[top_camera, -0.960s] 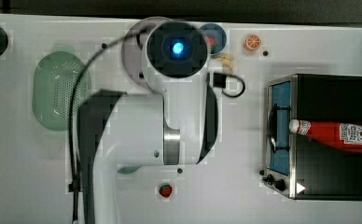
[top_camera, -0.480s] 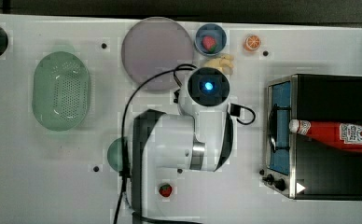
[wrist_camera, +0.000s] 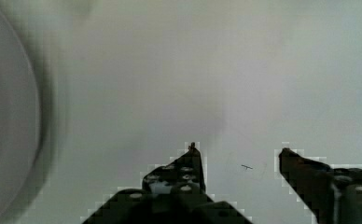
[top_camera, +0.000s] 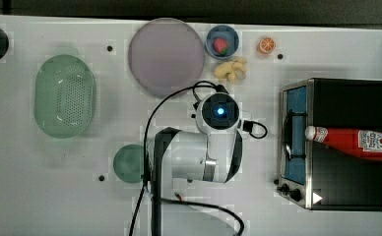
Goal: Pick Ketchup from oven and place it on table.
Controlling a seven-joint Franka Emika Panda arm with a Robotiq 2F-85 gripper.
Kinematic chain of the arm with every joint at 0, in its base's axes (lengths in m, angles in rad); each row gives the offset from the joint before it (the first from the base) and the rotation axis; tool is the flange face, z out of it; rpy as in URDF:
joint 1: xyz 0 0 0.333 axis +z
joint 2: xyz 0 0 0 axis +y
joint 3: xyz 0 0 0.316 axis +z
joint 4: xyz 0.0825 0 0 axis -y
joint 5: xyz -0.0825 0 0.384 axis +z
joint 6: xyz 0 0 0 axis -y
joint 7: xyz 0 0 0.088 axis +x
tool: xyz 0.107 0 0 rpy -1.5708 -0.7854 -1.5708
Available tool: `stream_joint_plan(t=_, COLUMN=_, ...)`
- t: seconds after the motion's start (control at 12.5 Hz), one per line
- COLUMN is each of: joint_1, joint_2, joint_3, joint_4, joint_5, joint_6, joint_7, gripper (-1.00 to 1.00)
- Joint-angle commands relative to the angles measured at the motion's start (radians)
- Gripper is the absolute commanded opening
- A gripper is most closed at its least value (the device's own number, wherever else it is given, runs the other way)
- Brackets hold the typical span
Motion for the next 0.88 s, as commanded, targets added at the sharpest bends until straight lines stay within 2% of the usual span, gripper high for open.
stream_joint_plan(t=0.08, joint_1=0.024, joint_2=0.036, joint_3=-0.006, joint_4=-0.002, joint_5=-0.017, joint_6=0.034, joint_7=-0.014, gripper=0.59)
stream_joint_plan(t=0.16, joint_1=0.024, joint_2=0.042, joint_3=-0.005, joint_4=-0.005, joint_5=-0.017, joint_6=0.062, joint_7=-0.014, gripper=0.92)
stream_joint_plan(t=0.24, joint_1=0.025, joint_2=0.022, joint_3=-0.005, joint_4=0.005, joint_5=-0.016, joint_6=0.072, joint_7=-0.011, gripper=1.0)
stream_joint_plan(t=0.56, joint_1=0.026, joint_2=-0.11, joint_3=-0.004, joint_4=0.081, joint_5=-0.016, joint_6=0.036, joint_7=-0.011, gripper=1.0)
stream_joint_plan(t=0.88, joint_1=0.024, joint_2=-0.235, joint_3=-0.009, joint_4=0.242, joint_5=-0.016, joint_6=-0.289, joint_7=-0.011, gripper=1.0)
